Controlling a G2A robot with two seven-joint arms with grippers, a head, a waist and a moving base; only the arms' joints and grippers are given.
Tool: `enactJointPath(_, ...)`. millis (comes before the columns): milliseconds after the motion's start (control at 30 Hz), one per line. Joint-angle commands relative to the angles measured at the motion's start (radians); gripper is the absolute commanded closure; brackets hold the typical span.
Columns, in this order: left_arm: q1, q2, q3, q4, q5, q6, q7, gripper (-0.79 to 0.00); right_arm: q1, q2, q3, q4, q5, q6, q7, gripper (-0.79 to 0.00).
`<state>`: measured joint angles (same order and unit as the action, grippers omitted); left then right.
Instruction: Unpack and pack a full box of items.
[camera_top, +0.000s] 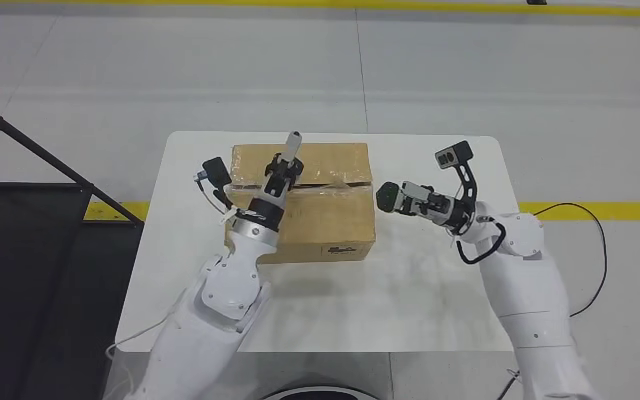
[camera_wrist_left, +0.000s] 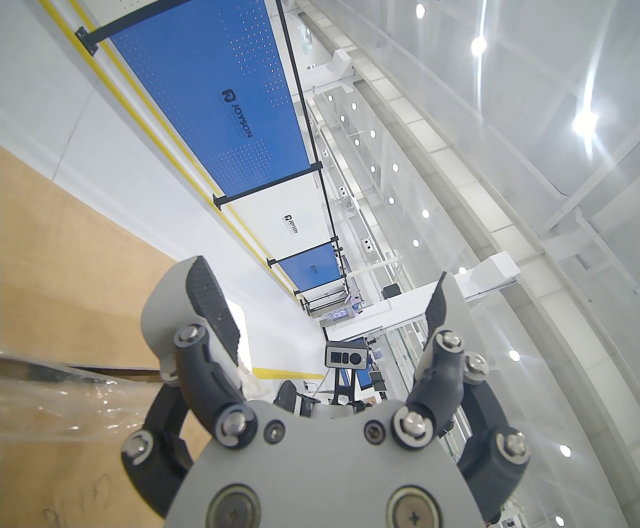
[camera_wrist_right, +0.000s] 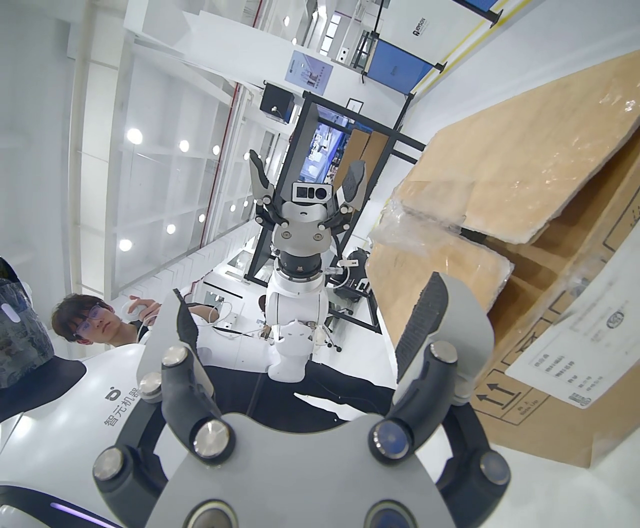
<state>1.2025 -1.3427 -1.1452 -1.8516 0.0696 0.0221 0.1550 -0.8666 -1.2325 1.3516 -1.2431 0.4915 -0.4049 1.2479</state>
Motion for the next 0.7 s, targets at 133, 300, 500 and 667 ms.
enactJointPath(133,0.014,-0.003,-0.014,-0.026,-0.015,-0.006,-0.015,-0.785,0.012,0.003,-0.016,-0.018,-0.009,0.008,-0.009,-0.785)
enactJointPath(300,0.056,0.002,-0.085,-0.084,-0.056,-0.025,-0.048,-0.785,0.026,0.002,-0.057,-0.026,-0.006,0.045,0.027,-0.785)
enactJointPath(500,0.099,0.014,-0.177,-0.108,-0.086,-0.022,-0.147,-0.785,0.056,-0.003,-0.125,-0.021,-0.036,0.154,0.027,-0.785)
enactJointPath(667,0.070,0.021,-0.175,-0.080,-0.113,0.042,-0.334,-0.785,0.081,-0.013,-0.162,0.003,-0.017,0.190,-0.030,-0.785)
